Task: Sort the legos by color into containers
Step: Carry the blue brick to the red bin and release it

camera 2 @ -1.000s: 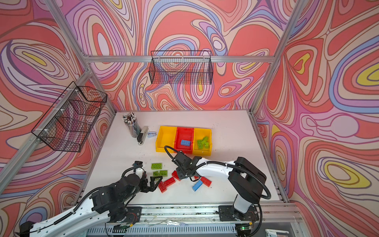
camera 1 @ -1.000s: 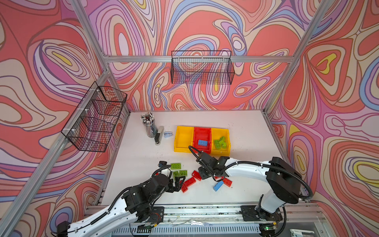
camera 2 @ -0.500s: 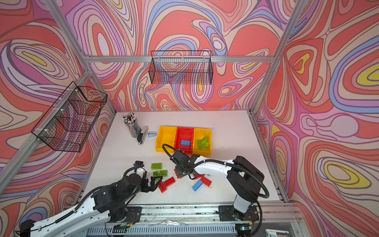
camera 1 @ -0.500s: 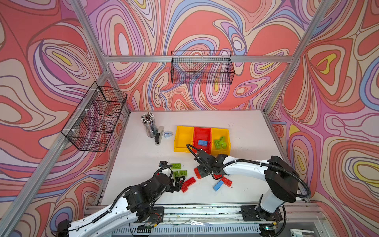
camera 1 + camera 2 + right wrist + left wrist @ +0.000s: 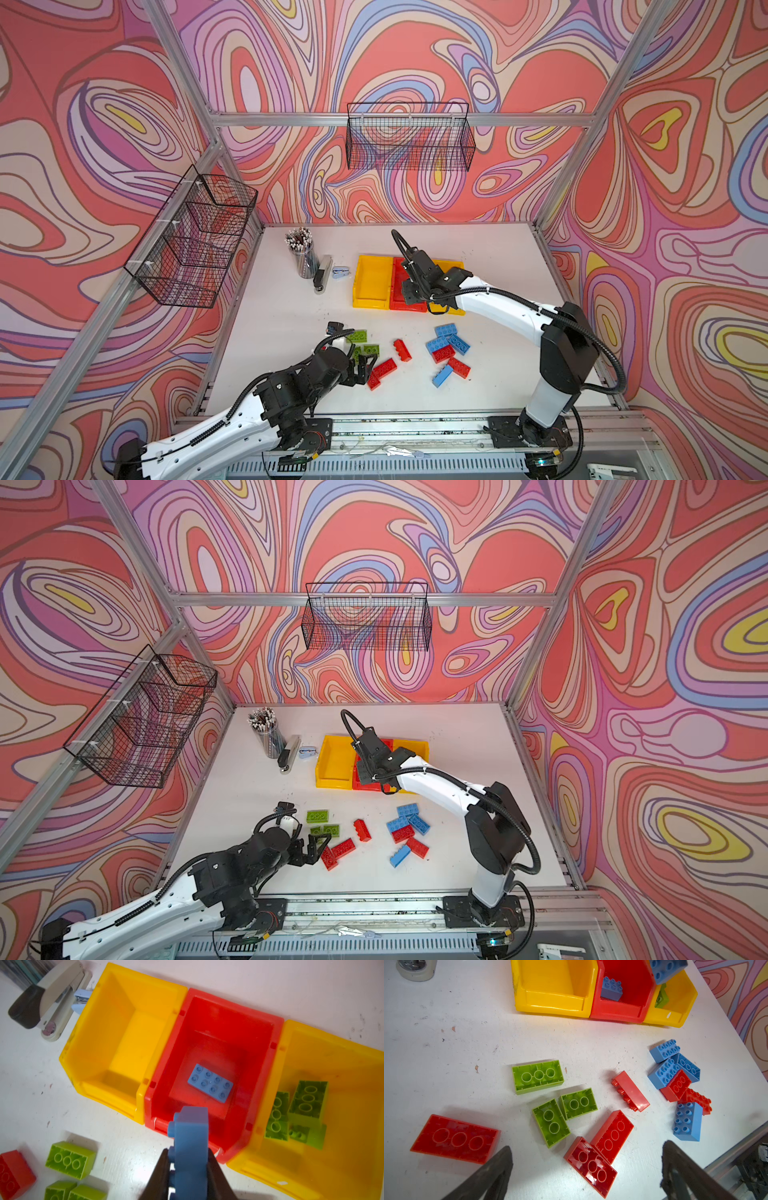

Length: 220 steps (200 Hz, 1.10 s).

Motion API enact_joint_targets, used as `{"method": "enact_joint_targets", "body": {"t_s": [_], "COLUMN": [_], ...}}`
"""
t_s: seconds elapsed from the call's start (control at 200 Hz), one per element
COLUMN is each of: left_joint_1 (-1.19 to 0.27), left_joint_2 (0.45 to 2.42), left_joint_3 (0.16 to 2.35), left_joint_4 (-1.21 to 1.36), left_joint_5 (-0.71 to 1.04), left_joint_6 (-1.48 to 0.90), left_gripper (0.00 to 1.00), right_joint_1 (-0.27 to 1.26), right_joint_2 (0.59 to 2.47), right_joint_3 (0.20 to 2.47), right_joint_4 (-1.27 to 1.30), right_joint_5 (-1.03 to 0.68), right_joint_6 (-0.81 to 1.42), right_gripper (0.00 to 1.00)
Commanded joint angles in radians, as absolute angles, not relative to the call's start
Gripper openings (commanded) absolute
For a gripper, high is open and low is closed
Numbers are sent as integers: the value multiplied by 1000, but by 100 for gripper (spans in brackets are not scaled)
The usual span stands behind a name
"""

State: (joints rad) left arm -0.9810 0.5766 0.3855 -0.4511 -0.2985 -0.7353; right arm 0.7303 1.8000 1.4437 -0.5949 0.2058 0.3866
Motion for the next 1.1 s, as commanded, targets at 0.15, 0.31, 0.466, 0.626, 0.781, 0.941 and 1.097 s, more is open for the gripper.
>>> {"method": "enact_joint_targets", "body": {"t_s": [0.15,0.31,0.466,0.626,0.781,0.941,1.097], "left_joint_1": [-983,-983,-982,-983,-982,-983,-983], "left_joint_2": [645,692,729,747,766,823,897], "left_joint_3": [453,468,487,502,506,570,582], "left_joint_4": [-392,-368,-360,-352,-327,-291,-182], "left_joint_5": [-351,-363,-370,-370,-339,-283,-155], "left_joint_6": [-674,-653,-646,-644,-612,-575,-553], "left_gripper": [100,100,100,100,100,100,100], "right_joint_1": [649,615,600,600,600,600,601], "right_joint_2": [1981,2062,2109,2040,1869,1653,1444], "right_joint_3": [1592,1656,1710,1694,1567,1351,1110], "right_joint_4": [-609,-607,-611,-588,-577,-585,-575], "right_joint_5": [136,100,82,83,121,139,160], "right_joint_6": [322,311,298,299,308,328,371], "right_gripper": [21,23,37,58,66,81,93]}}
